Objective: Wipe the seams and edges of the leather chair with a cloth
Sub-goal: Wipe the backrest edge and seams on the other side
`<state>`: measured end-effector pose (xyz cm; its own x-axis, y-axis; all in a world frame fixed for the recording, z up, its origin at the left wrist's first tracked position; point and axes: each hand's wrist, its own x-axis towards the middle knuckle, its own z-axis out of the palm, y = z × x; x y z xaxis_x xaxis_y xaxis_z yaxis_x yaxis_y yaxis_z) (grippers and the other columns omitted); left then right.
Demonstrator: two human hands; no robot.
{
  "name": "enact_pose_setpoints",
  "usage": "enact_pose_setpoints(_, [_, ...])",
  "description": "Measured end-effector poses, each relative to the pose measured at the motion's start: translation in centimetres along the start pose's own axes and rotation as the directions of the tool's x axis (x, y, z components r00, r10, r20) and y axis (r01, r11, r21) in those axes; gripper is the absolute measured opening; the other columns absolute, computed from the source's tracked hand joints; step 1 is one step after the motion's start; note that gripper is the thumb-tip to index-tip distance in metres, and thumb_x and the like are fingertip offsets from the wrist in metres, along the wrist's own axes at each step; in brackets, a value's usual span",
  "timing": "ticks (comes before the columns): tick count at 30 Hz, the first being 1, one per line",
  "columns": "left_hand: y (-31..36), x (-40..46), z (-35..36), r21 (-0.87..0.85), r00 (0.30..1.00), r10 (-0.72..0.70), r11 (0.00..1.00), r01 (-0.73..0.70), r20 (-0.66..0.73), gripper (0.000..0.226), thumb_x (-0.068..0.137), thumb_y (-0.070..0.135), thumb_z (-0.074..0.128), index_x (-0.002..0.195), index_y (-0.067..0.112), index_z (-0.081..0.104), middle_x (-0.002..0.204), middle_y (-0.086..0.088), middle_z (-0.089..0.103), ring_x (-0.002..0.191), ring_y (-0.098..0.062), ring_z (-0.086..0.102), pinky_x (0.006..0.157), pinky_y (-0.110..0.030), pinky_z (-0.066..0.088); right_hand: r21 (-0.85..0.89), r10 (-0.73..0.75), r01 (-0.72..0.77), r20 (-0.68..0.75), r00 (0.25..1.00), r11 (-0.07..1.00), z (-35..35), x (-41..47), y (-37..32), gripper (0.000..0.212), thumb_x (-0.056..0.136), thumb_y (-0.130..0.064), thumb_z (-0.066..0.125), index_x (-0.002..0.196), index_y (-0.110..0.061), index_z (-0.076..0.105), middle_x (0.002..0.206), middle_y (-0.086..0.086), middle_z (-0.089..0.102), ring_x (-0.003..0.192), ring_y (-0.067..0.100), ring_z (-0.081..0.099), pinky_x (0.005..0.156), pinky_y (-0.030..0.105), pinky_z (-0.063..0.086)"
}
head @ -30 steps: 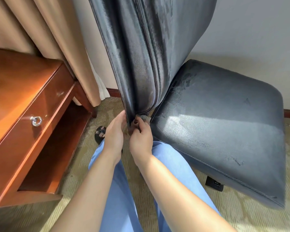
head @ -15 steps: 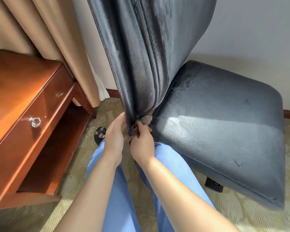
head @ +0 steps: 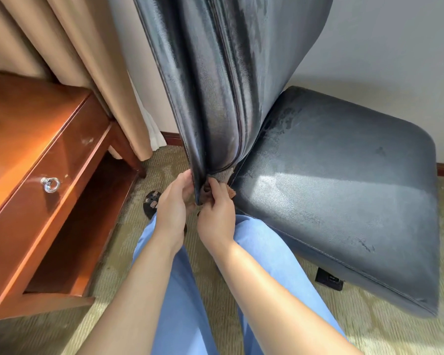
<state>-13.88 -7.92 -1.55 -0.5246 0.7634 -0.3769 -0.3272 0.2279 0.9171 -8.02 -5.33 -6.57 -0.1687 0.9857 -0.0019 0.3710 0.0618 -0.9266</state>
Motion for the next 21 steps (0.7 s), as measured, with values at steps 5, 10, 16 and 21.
enact_pose_setpoints(5, [0.0,-0.1,0.3,-0.017,1.000,-0.005,1.000,0.005,-0.003,0.036,0.101,0.028,0.035,0.119,0.025,0.066,0.105,0.017,0.072,0.091,0.012,0.064,0.090,-0.027,0.044,-0.094,0.064,-0.058,0.064,0.996,0.994,0.0,0.0,0.4,0.058,0.072,-0.005,0.030,0.123,-0.021,0.052,0.119,-0.003,0.051,0.102,0.028,0.049,0.084,0.043,0.046])
enact_pose_setpoints(10, [-0.1,0.1,0.1,-0.034,1.000,-0.025,0.999,0.025,-0.003,0.034,0.101,0.029,0.036,0.120,0.026,0.065,0.104,0.019,0.072,0.091,0.014,0.063,0.093,-0.028,0.044,-0.076,0.221,-0.215,0.090,0.971,0.974,0.7,0.4,0.8,0.053,0.086,0.001,0.036,0.133,-0.019,0.047,0.131,-0.002,0.050,0.114,0.025,0.050,0.091,0.036,0.041])
enact_pose_setpoints(16, [-0.2,0.7,-0.2,0.004,1.000,-0.018,1.000,0.019,-0.014,0.037,0.104,0.027,0.031,0.121,0.024,0.064,0.108,0.016,0.069,0.101,0.008,0.060,0.094,-0.031,0.044,0.017,0.344,-0.347,0.101,0.934,0.938,1.3,1.1,1.0,0.054,0.088,0.001,0.036,0.136,-0.021,0.045,0.134,-0.005,0.051,0.118,0.019,0.049,0.085,0.019,0.031])
enact_pose_setpoints(21, [-0.1,1.2,-0.1,-0.006,0.998,-0.026,1.000,0.026,-0.058,0.036,0.104,0.026,0.031,0.109,0.024,0.067,0.099,0.019,0.070,0.100,0.004,0.060,0.098,-0.034,0.043,0.137,0.494,-0.508,0.124,0.861,0.851,2.3,1.8,2.0,0.055,0.090,-0.001,0.037,0.140,-0.022,0.042,0.128,-0.004,0.054,0.118,0.018,0.049,0.098,0.022,0.034])
